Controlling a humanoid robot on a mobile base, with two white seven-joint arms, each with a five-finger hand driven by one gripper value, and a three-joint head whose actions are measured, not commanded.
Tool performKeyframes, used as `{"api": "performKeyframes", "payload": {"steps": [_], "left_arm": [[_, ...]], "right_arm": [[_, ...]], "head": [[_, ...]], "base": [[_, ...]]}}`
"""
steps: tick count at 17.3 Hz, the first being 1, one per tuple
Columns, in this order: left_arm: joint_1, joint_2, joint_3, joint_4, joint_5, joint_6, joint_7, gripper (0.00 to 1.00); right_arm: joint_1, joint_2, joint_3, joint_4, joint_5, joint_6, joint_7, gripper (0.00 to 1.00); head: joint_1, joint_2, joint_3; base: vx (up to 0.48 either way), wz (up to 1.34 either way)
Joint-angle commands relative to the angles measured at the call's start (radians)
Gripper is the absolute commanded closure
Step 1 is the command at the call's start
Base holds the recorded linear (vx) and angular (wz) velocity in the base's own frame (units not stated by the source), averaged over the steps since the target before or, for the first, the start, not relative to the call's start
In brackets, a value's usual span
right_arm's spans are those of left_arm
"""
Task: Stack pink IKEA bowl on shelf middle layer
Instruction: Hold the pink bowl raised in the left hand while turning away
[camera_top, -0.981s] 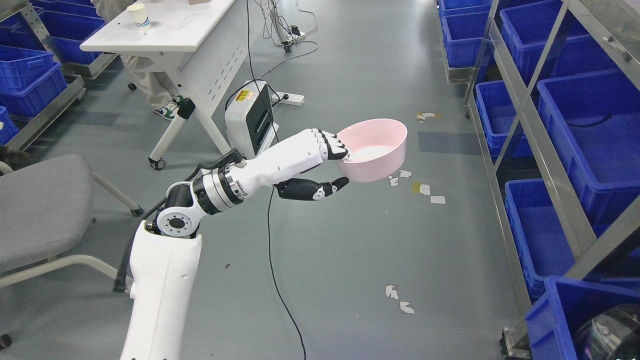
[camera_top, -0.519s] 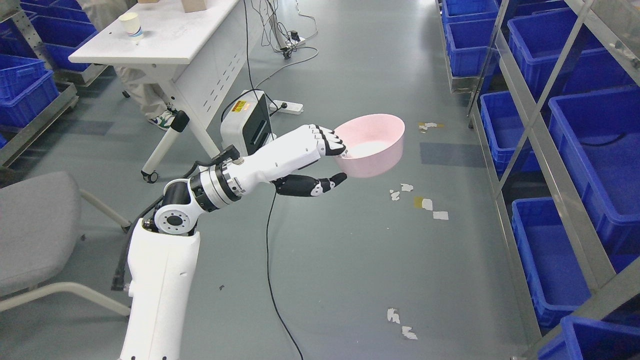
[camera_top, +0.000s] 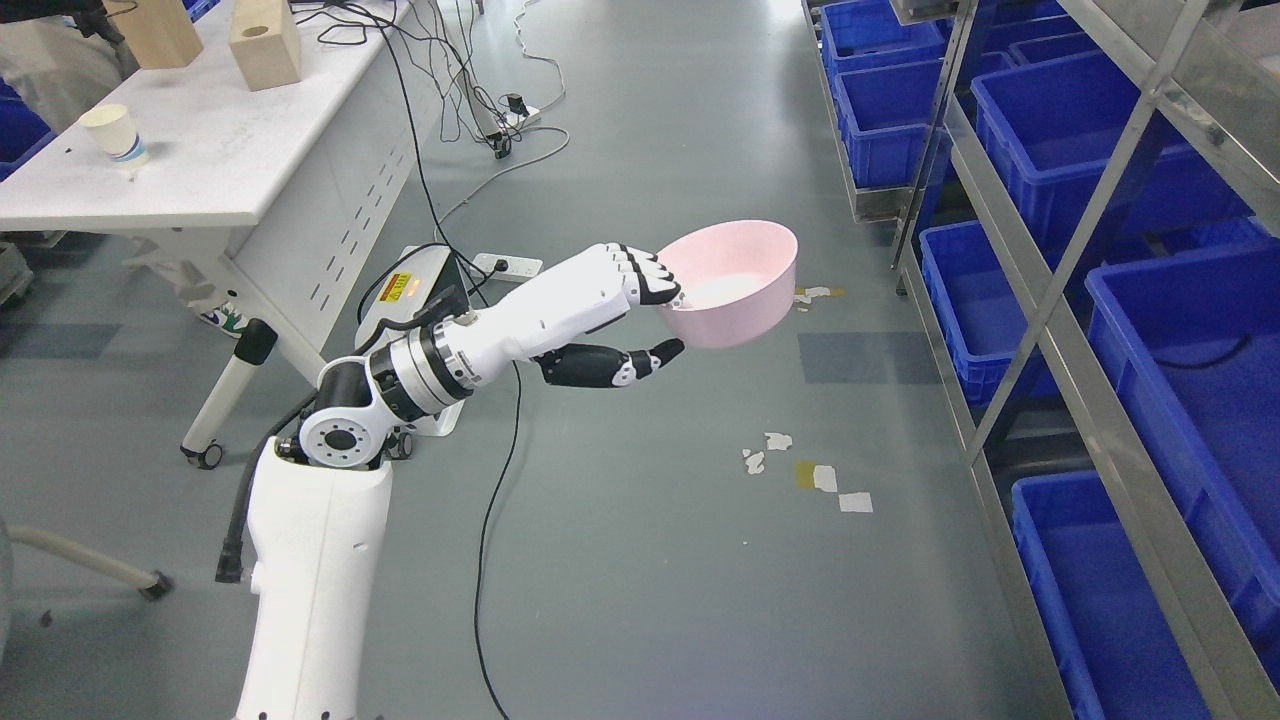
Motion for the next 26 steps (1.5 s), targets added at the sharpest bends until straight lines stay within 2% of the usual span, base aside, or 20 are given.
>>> {"api": "performKeyframes", "payload": {"steps": [1,20,26], "left_arm": [[0.000,0.003,-0.008,-0.001,-0.001,0.000,0.001,0.95],[-0.120,0.017,0.024,-0.005,-0.004,0.000,0.001,0.95],[-0.146,0.006,-0.017,-0.001,-0.030,0.000,0.001,0.95]], "right_arm": [[0.023,-0.017,0.000,-0.017,0.000,0.001,-0.006,0.00],[0.023,-0.017,0.000,-0.017,0.000,0.001,-0.006,0.00],[0.023,-0.017,0.000,-0.017,0.000,0.001,-0.006,0.00]], "head": [[0.0000,0.000,0.000],[0.0000,0.000,0.000],[0.0000,0.000,0.000]], "base": [[0.410,-0.08],[0.342,0.07],[0.213,-0.12]]}}
